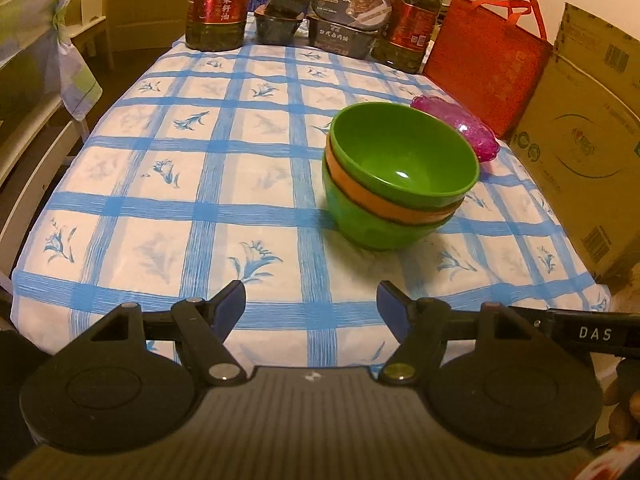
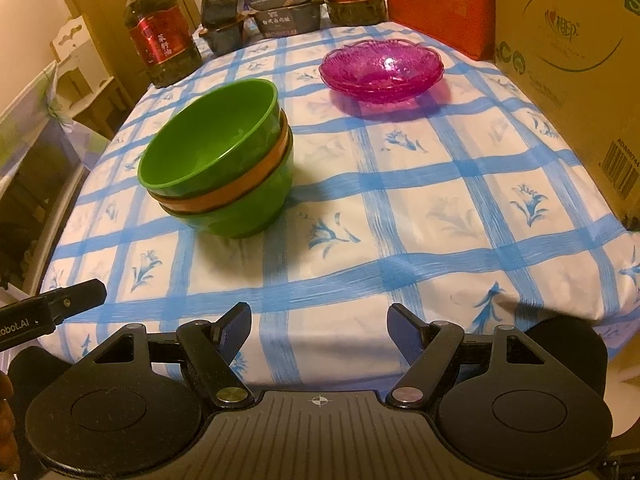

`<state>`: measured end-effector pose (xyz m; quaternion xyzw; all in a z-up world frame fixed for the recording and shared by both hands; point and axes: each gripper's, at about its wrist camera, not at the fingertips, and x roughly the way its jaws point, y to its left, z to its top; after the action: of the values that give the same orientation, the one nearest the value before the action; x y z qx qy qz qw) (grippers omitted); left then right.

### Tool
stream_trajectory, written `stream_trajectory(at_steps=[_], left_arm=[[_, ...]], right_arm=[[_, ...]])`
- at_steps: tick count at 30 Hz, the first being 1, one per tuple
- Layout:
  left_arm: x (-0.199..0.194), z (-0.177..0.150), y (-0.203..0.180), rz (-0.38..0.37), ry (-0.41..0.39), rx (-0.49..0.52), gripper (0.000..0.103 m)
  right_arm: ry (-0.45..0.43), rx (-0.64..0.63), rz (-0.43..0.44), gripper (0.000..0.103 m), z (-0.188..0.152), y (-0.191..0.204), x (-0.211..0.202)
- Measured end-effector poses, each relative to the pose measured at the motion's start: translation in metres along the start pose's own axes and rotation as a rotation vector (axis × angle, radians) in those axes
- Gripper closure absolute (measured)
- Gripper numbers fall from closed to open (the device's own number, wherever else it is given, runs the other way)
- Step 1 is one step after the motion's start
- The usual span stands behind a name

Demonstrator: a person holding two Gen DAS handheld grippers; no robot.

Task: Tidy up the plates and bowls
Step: 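Move both grippers to the rim of the stacked bowls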

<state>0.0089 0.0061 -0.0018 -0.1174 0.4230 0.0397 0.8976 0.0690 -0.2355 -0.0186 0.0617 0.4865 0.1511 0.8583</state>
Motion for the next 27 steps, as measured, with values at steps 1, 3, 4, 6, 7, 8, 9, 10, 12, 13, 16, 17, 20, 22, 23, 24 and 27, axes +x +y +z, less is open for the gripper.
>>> stream_trajectory(at_steps=[1, 3, 4, 6, 7, 8, 9, 10, 12, 13, 16, 17, 20, 22, 23, 24, 27], left_arm=[[0.001, 0.0, 0.0, -0.004, 0.004, -0.002, 0.034], [0.001, 0.001, 0.001, -0.015, 0.012, -0.013, 0.034], [0.002, 0.002, 0.002, -0.025, 0.014, -0.023, 0.034], [0.002, 0.004, 0.003, -0.04, 0.016, -0.035, 0.034], [0.002, 0.005, 0.003, -0.043, 0.016, -0.039, 0.034], [0.002, 0.006, 0.003, -0.047, 0.016, -0.042, 0.034], [0.002, 0.008, 0.003, -0.052, 0.015, -0.046, 0.033], [0.003, 0.01, 0.004, -0.055, 0.014, -0.051, 0.033], [0.003, 0.014, 0.004, -0.061, 0.01, -0.062, 0.033], [0.003, 0.017, 0.005, -0.066, 0.006, -0.067, 0.033], [0.006, 0.027, 0.006, -0.073, -0.001, -0.081, 0.033], [0.006, 0.03, 0.007, -0.076, -0.004, -0.085, 0.033], [0.01, 0.042, 0.007, -0.083, -0.01, -0.097, 0.033], [0.014, 0.049, 0.006, -0.09, -0.008, -0.098, 0.033], [0.016, 0.053, 0.006, -0.094, -0.007, -0.099, 0.033], [0.018, 0.057, 0.005, -0.097, -0.006, -0.1, 0.033], [0.027, 0.068, 0.004, -0.095, -0.003, -0.098, 0.033]], right_arm=[[0.0, 0.001, 0.0, 0.028, 0.0, 0.0, 0.0], [0.001, 0.002, 0.0, 0.028, 0.0, 0.0, 0.0], [0.001, 0.005, 0.002, 0.028, 0.001, -0.001, 0.0], [0.001, 0.016, 0.012, 0.028, 0.002, -0.002, -0.001], [0.001, 0.025, 0.018, 0.028, 0.003, -0.004, -0.001], [-0.002, 0.035, 0.025, 0.028, 0.004, -0.005, -0.002], [-0.004, 0.042, 0.03, 0.028, 0.006, -0.006, -0.003], [-0.008, 0.046, 0.034, 0.028, 0.008, -0.006, -0.004], [-0.017, 0.053, 0.04, 0.028, 0.014, -0.008, -0.005], [-0.021, 0.061, 0.045, 0.028, 0.017, -0.008, -0.006], [-0.031, 0.086, 0.067, 0.028, 0.028, -0.01, -0.008], [-0.035, 0.091, 0.073, 0.028, 0.032, -0.01, -0.008], [-0.048, 0.105, 0.089, 0.028, 0.044, -0.008, -0.009], [-0.059, 0.107, 0.092, 0.028, 0.053, -0.005, -0.009], [-0.062, 0.105, 0.095, 0.028, 0.057, -0.004, -0.008], [-0.065, 0.107, 0.099, 0.028, 0.061, -0.003, -0.007], [-0.081, 0.113, 0.115, 0.028, 0.076, 0.001, -0.003]])
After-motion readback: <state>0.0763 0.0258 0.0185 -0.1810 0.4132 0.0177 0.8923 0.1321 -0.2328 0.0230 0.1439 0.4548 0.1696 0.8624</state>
